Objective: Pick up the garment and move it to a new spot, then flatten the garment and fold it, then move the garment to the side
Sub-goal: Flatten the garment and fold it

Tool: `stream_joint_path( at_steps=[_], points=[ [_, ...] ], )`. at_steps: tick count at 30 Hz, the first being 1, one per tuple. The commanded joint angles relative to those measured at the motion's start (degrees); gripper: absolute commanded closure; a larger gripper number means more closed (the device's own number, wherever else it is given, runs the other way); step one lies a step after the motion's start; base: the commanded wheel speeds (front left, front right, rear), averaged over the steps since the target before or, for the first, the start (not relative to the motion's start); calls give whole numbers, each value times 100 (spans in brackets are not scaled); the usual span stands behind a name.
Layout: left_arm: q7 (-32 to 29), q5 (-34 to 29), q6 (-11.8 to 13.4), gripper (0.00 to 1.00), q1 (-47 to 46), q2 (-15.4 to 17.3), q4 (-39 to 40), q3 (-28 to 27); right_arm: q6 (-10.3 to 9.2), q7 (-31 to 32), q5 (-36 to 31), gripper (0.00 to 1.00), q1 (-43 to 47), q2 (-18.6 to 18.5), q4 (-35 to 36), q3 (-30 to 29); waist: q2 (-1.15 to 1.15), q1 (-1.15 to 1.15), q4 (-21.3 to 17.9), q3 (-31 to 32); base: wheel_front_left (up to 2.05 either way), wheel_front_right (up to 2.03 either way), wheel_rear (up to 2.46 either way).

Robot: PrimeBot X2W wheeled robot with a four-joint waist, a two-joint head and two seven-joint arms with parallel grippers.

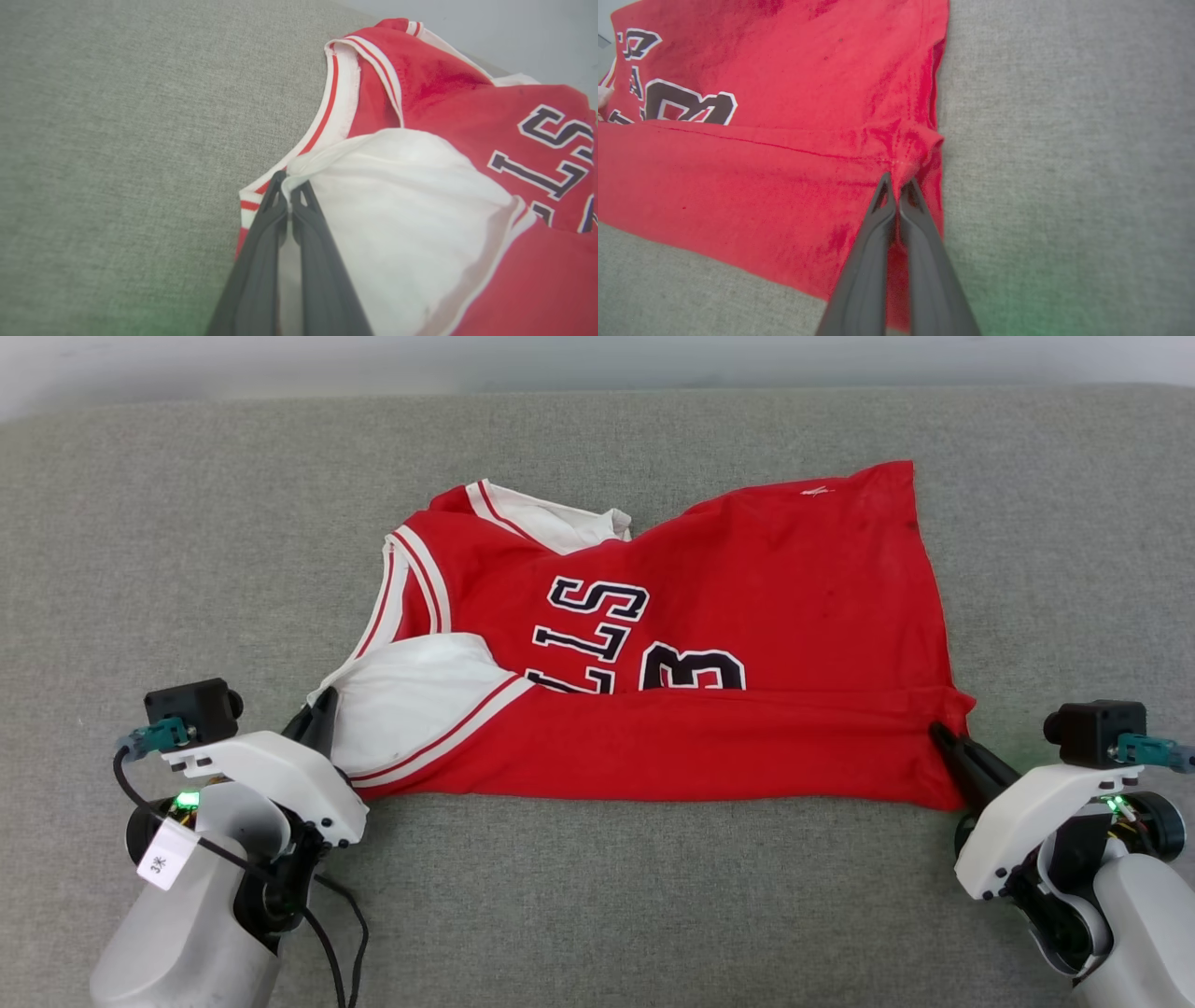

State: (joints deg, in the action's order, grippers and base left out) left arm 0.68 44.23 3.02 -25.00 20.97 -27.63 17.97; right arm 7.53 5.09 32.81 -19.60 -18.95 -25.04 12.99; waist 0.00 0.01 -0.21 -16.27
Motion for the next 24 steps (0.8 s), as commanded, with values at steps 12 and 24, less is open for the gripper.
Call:
stream_joint_path(
  at_steps=[12, 24],
  points=[
    [-1, 163, -586, 0, -501, -118, -1065, 138, -7, -601, 124, 0, -285, -25, -413, 363, 0, -1, 5, 126, 0, 0, 0],
    [-414, 425, -557, 0, -533, 320, -761, -87, -6, -1623, -649, 0, 60, 320, 291, -166, 0, -1, -84, 489, 0, 0, 0]
  ],
)
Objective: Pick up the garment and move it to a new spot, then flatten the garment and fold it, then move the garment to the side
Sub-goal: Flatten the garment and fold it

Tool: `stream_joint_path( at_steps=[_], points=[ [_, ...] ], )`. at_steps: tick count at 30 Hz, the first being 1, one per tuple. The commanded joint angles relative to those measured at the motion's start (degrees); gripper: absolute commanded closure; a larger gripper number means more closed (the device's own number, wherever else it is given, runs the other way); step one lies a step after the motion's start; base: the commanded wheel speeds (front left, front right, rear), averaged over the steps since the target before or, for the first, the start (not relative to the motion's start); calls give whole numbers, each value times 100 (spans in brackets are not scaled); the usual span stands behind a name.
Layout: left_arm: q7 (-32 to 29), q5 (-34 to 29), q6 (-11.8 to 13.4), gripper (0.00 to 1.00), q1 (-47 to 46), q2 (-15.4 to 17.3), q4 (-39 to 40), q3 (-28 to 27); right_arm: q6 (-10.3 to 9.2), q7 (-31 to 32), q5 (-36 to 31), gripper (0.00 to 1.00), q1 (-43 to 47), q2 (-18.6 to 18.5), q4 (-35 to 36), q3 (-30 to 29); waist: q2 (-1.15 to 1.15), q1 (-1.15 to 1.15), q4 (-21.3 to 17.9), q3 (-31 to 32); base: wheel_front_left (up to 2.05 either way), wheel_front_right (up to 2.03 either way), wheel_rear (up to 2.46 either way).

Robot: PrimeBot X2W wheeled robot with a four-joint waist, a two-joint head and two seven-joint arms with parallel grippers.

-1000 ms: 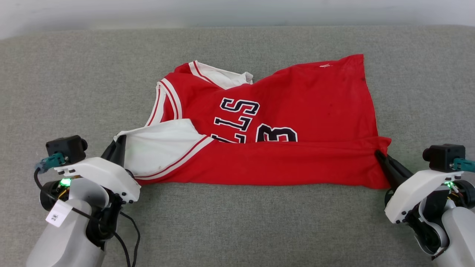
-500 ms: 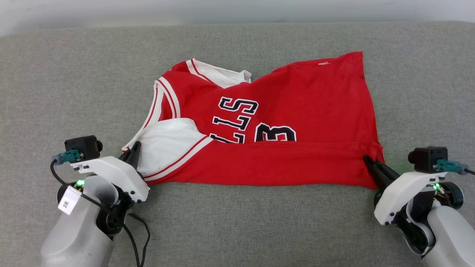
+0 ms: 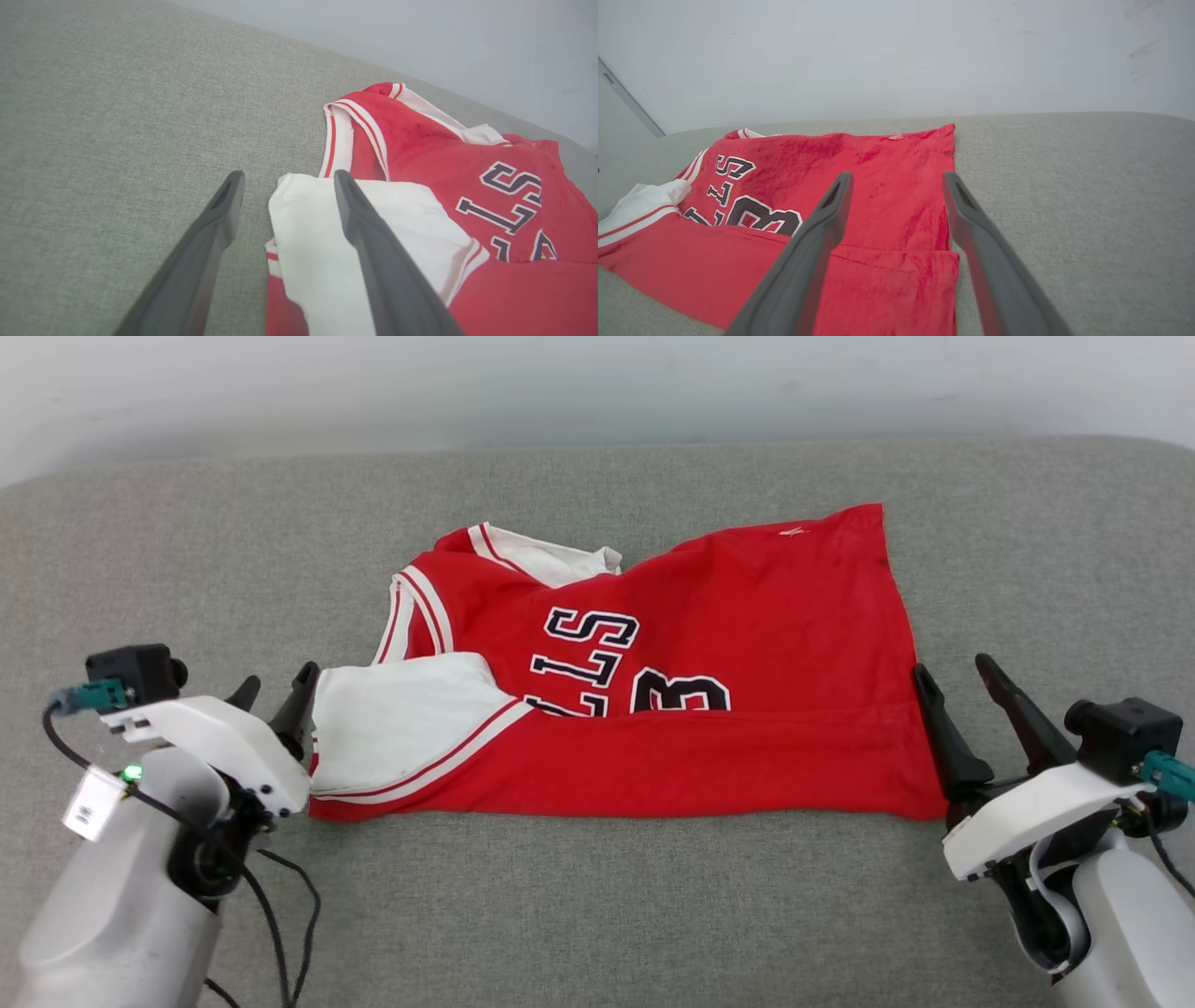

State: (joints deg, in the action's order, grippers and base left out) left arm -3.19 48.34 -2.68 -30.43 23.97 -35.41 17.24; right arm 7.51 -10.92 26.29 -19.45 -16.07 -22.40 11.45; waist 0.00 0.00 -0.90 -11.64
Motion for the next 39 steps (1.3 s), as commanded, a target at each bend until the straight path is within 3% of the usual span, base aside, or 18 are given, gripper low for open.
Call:
stream_joint_path(
  at_steps=[1, 7, 13, 19, 23, 29, 30, 31, 32, 39],
  points=[
    [-251, 60, 12, 0, 43, 85, 79, 12, -4, -7, -35, 0, 99, 77, 105, -58, 0, 0, -26, 52, 0, 0, 0],
    [-1730, 450, 108, 0, 196, 522, 726, 97, -4, 135, -218, 0, 418, 301, 560, -239, 0, 0, -104, 131, 0, 0, 0],
    [-2948, 698, 627, 0, 452, 852, 1326, 188, -4, 247, -267, 0, 586, 520, 859, -353, 0, 0, -244, 59, 0, 0, 0],
    [-3295, 754, 931, 0, 682, 902, 1357, 227, -4, 255, -278, 0, 539, 640, 871, -374, 0, 0, -453, -80, 0, 0, 0],
    [-3332, 772, 958, 0, 701, 823, 1258, 293, -4, 237, -278, 0, 496, 692, 823, -391, 0, 0, -540, -148, 0, 0, 0],
    [-3668, 690, 771, 0, 805, 550, 1036, 783, -4, 298, -183, 0, 435, 727, 580, -465, 0, 0, -654, -267, 0, 0, 0],
    [-3754, 715, 747, 42, 810, 498, 1007, 842, -4, 335, -161, 0, 421, 721, 526, -480, 0, 0, -657, -274, 0, 0, 0],
    [-3777, 708, 713, 67, 813, 457, 1011, 893, -4, 362, -151, 0, 410, 699, 487, -493, 0, 0, -658, -282, 0, 0, 0],
    [-3747, 711, 691, 100, 795, 408, 1029, 899, -4, 374, -118, 0, 393, 676, 467, -506, 0, 0, -655, -287, 0, 0, 0],
    [-3441, 605, 646, 100, 558, 556, 1242, 748, -4, 876, 218, 0, 250, 411, 339, -555, 0, 0, -608, -286, 0, 0, 0]
  ],
)
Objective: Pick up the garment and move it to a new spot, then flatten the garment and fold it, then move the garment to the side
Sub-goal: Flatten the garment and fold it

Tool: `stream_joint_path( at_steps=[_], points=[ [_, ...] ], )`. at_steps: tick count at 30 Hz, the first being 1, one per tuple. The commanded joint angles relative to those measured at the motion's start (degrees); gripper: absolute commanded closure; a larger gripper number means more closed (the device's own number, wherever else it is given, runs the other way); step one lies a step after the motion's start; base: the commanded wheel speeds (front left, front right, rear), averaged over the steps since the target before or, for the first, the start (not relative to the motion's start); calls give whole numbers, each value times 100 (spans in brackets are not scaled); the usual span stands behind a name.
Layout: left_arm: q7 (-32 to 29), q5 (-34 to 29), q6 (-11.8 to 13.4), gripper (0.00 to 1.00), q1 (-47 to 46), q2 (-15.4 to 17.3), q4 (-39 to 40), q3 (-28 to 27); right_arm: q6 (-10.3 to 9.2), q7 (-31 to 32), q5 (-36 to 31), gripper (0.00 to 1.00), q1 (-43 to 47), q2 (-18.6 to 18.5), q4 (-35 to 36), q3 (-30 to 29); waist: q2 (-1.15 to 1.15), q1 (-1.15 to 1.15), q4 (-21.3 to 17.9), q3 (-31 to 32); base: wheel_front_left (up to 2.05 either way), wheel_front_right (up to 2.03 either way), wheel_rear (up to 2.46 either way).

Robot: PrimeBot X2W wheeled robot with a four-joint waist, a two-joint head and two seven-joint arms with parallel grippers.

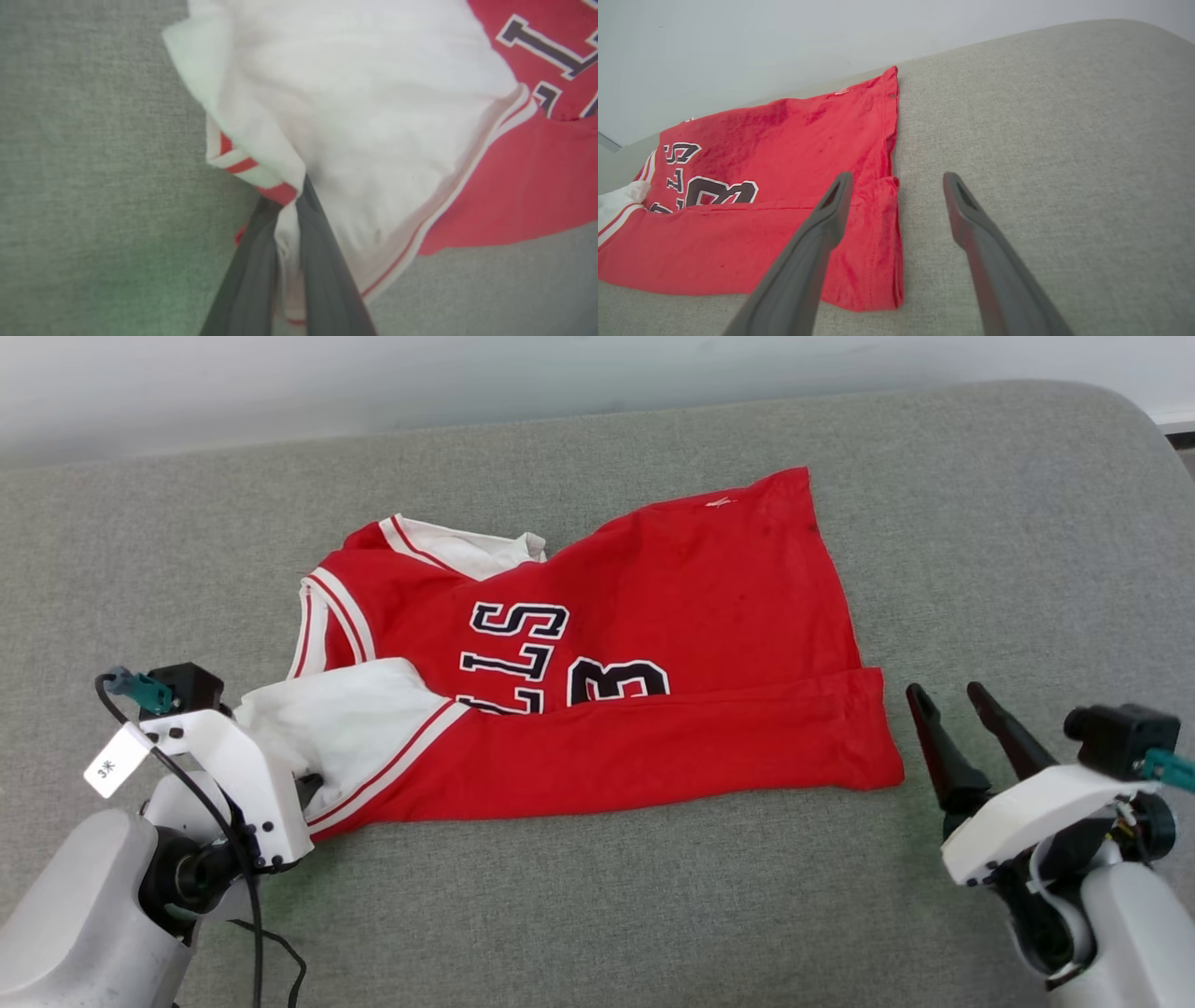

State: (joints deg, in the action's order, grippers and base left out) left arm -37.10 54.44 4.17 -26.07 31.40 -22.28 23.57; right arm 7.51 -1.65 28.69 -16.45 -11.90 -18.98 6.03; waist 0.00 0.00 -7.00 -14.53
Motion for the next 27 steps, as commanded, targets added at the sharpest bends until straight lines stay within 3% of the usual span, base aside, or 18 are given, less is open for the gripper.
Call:
stream_joint_path(
  at_steps=[1, 7, 15, 27],
  points=[
    [-6, -44, -40, 100, 78, -129, -7, 90, -4, 72, 53, 0, -74, -70, -4, -13, 0, 0, 14, 6, 0, 0, 0],
    [153, -171, 103, 100, 32, 167, 586, -66, -4, 1287, 372, 0, -315, -444, -90, -8, 0, 0, 71, 19, 0, 0, 0],
    [120, -286, 360, 100, 53, 323, 1311, -117, -4, 3177, 707, 0, -658, -712, 26, 335, 0, 0, 250, -109, 0, 0, 0],
    [192, -328, 464, 100, -107, 198, 1580, -74, -3, 4014, 682, 0, -1075, -549, -432, 1016, 0, 0, 496, -453, 0, 0, 0]
  ],
)
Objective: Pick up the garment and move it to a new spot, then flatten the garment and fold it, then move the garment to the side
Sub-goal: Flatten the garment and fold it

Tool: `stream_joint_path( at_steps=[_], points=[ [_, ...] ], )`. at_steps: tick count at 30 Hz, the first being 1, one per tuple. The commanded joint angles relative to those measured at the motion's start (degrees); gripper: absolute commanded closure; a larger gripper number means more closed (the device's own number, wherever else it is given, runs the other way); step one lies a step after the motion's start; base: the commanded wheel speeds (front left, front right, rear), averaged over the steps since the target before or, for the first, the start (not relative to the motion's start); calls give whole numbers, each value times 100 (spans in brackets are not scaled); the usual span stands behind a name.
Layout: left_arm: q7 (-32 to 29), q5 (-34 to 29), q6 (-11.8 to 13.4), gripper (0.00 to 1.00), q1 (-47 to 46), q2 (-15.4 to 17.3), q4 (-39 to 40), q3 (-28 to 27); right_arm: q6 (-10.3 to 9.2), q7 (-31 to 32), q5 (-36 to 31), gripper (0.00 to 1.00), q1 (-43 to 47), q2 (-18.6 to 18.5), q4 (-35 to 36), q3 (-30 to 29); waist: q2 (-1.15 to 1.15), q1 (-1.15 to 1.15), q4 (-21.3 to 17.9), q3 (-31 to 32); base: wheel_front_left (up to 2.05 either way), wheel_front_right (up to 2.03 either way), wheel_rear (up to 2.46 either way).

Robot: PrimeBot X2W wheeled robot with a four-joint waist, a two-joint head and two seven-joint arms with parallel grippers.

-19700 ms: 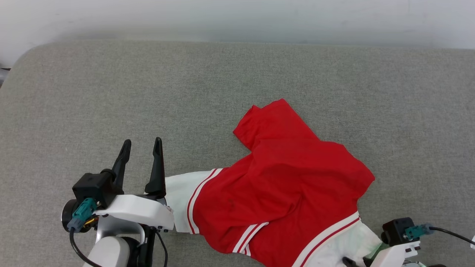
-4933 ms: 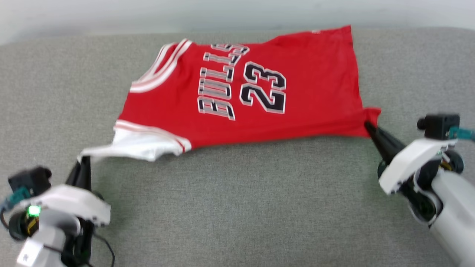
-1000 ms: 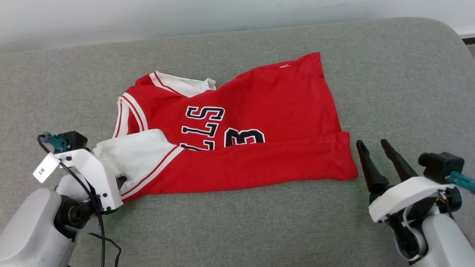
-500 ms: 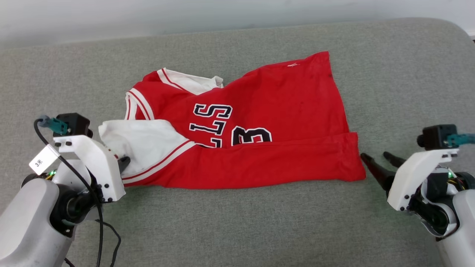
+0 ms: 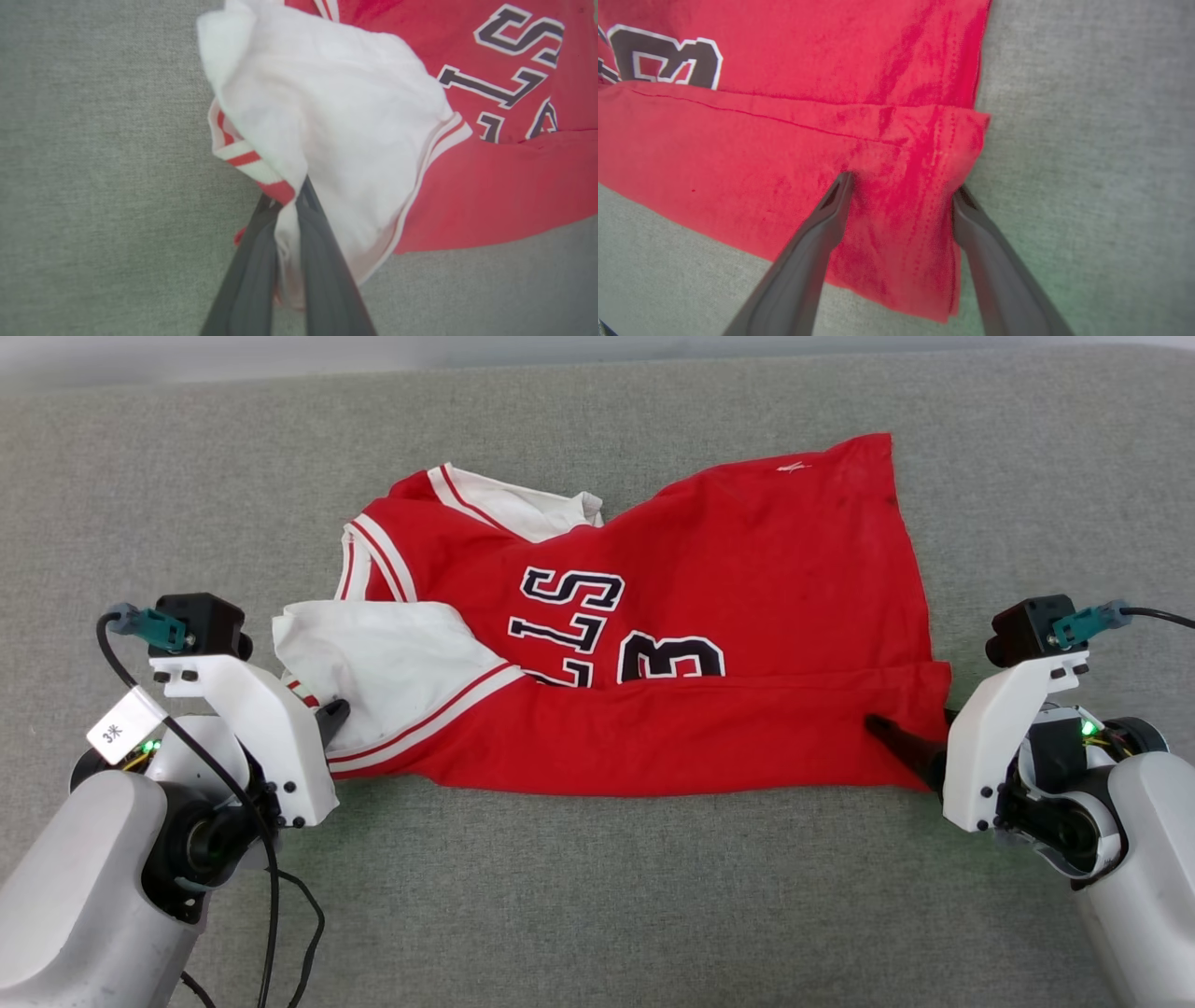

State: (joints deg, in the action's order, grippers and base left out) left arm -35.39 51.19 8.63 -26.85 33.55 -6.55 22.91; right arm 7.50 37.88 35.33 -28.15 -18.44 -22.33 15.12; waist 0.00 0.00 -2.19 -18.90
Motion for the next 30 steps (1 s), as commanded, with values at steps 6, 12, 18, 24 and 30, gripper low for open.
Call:
stream_joint_path(
  at_steps=[6, 12, 18, 24, 30],
  points=[
    [117, 23, 11, 100, 42, -47, -4, -31, 6, 128, 159, 91, 119, 185, -327, 330, 0, 0, 47, -61, 0, 0, 0],
    [265, -25, -48, 100, 79, -32, 46, -34, -2, 52, 201, 100, 49, -43, -287, 328, 0, 0, 44, 63, 0, 0, 0],
    [408, -71, -93, 100, 245, 43, 279, -32, -3, -130, 238, 100, 70, -212, -81, 348, 0, 0, 18, 357, 0, 0, 0],
    [541, -41, 19, 100, 670, 129, 649, -81, -3, -184, 314, 100, 260, -297, 201, 496, 0, 0, 2, 719, 0, 0, 0],
    [630, -16, 273, 100, 1241, 282, 1046, -194, -3, -152, 441, 100, 620, -372, 531, 541, 0, 0, 15, 1007, 0, 0, 0]
  ],
)
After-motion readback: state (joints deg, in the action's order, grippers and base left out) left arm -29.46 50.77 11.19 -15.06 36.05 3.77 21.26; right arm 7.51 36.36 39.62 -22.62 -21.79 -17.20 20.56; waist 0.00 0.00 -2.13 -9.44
